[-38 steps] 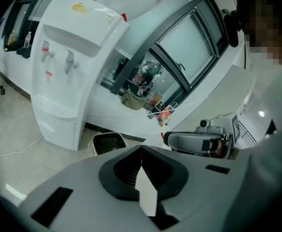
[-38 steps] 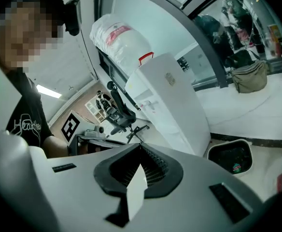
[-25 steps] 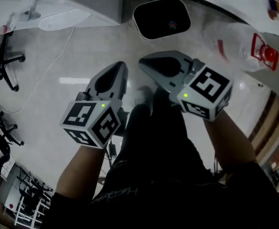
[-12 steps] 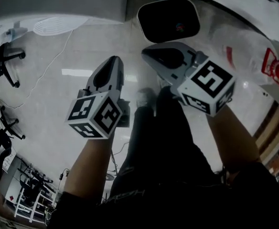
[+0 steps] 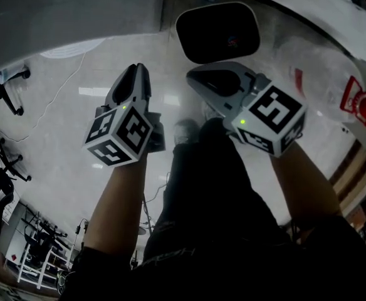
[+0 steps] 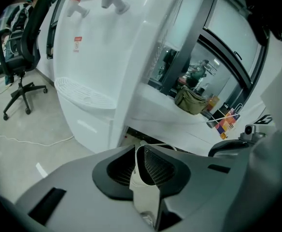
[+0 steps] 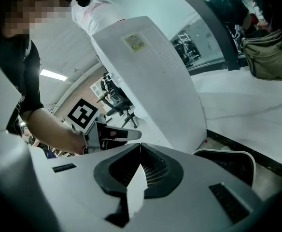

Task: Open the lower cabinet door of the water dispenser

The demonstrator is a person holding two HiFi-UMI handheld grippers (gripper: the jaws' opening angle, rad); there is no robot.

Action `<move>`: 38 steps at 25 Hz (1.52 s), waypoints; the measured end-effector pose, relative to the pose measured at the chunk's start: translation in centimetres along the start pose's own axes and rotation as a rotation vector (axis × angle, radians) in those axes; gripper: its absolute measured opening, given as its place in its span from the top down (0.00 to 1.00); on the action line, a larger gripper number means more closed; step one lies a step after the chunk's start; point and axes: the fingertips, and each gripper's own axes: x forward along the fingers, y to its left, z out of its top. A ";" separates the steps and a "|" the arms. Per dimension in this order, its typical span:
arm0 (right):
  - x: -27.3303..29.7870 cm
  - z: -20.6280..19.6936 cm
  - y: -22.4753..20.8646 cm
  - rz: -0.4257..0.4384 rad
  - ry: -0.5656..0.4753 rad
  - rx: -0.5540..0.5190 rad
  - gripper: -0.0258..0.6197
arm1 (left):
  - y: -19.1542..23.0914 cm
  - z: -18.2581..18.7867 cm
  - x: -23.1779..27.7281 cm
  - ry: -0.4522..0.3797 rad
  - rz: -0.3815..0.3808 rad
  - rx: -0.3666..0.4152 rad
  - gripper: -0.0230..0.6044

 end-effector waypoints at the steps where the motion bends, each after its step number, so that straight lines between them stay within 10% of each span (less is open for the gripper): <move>1: -0.1 0.1 -0.3 0.003 -0.002 -0.003 0.94 | 0.0 0.1 0.4 -0.002 0.008 0.001 0.89; 25: 0.6 0.8 -3.4 0.044 0.064 -0.011 0.94 | 4.8 1.7 8.3 0.043 0.140 -0.012 0.56; 38: -0.4 0.0 -3.4 0.052 0.083 -0.009 0.94 | 6.8 3.1 9.3 -0.001 0.282 -0.026 0.55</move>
